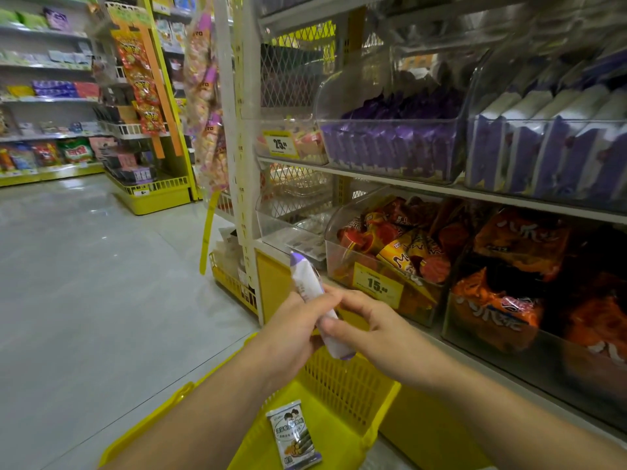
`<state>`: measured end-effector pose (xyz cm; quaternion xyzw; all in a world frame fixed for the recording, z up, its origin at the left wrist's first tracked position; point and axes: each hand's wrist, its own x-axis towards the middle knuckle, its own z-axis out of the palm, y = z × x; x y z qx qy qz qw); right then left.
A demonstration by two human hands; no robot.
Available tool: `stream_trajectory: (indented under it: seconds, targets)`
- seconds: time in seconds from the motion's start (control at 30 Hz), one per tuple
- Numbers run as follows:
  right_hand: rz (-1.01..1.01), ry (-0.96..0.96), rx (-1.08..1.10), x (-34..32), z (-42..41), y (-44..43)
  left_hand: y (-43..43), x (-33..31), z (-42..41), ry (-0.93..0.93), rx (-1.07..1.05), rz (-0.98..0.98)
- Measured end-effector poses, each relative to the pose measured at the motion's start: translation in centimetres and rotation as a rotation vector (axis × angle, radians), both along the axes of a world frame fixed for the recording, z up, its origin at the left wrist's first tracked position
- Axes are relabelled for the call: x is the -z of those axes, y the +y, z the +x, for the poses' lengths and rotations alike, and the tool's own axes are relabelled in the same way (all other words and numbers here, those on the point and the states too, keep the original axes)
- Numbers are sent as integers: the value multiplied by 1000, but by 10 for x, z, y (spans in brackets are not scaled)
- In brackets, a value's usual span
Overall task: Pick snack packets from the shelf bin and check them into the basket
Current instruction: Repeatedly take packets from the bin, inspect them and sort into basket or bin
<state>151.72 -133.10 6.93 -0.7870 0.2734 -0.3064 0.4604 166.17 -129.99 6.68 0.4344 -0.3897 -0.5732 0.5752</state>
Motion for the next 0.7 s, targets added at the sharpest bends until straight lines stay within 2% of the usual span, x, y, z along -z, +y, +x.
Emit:
stream_trajectory:
  seconds: [0.13, 0.27, 0.53, 0.6, 0.7]
  targets:
    - [-2, 73, 59, -21, -22, 4, 3, -22, -2, 154, -88, -56]
    - [95, -32, 59, -63, -51, 9, 2, -62, -8, 142, -150, -116]
    - [-153, 18, 191, -193, -104, 8, -28, -173, -74, 138, 7, -261]
    - [-202, 31, 261, -218, -122, 1, -46, -193, -89, 28, 49, -293]
    - [-185, 38, 341, -252, -152, -15, -74, -217, -110, -289, 60, -323]
